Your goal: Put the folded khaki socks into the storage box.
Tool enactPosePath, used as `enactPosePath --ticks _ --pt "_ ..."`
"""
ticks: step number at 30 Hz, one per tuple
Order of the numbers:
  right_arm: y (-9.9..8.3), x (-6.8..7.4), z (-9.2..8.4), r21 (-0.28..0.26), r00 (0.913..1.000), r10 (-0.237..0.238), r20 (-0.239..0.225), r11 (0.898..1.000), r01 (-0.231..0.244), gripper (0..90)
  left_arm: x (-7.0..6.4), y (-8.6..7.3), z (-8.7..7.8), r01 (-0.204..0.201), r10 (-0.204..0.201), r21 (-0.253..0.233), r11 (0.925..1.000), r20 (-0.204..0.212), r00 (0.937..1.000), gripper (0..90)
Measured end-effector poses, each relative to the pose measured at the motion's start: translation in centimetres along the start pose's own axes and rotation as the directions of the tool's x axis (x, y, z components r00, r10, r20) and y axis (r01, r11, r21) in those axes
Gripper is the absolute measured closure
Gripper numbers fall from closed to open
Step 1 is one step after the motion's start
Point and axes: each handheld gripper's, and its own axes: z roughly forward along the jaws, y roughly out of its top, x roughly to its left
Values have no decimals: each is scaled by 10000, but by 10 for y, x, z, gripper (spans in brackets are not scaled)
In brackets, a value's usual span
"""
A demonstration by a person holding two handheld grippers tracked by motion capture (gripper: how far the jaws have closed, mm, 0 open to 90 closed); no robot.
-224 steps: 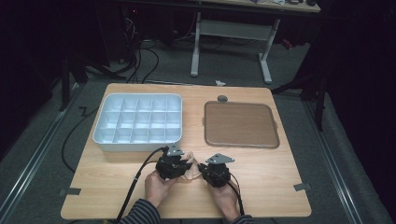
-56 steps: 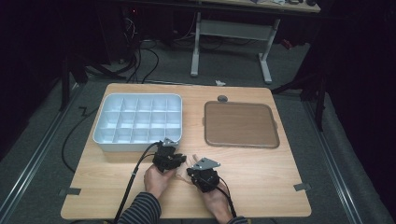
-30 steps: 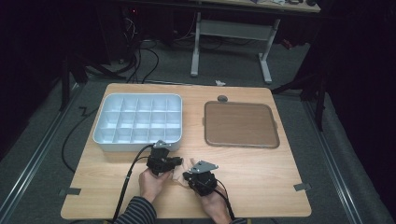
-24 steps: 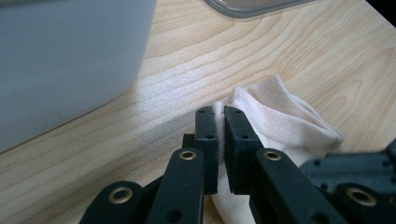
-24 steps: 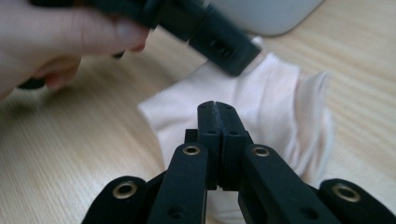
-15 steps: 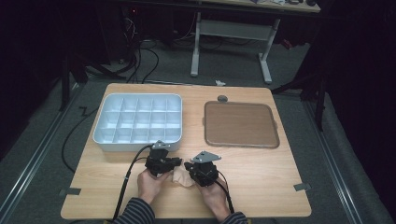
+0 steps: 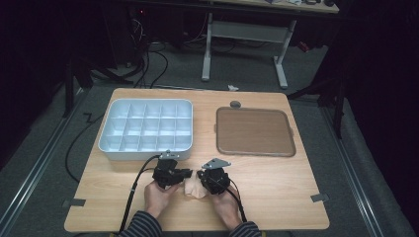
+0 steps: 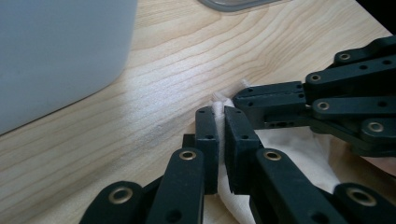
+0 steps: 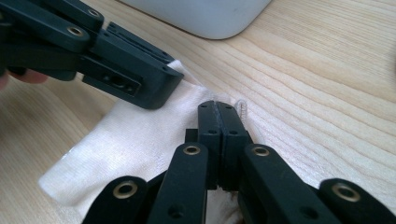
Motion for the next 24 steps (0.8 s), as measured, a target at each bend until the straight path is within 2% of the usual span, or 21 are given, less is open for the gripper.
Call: enactPosePath --ticks 1,2,5,13,17,24 --pt "0 0 0 -21 10000 -2 -2 10000 2 900 0 0 -1 -2 2 -55 10000 37 10000 854" --pt "-1 2 -1 69 9995 299 46 9995 -299 900 0 0 -1 3 -2 -83 10000 65 10000 853" --pt "0 0 1 -40 10000 -32 9 10000 32 900 -1 0 -3 3 0 -185 9998 165 9999 853" --pt "1 3 3 -11 9999 -78 -100 10000 78 900 -3 2 -6 7 10 -488 9988 361 9993 854" --pt "3 4 5 53 9998 -111 -142 9999 112 900 -3 4 -8 -170 181 -466 9988 246 9995 855" --pt "6 2 10 -48 9984 -75 -557 10000 72 900 -5 7 -11 -270 288 -665 9974 273 9992 857"
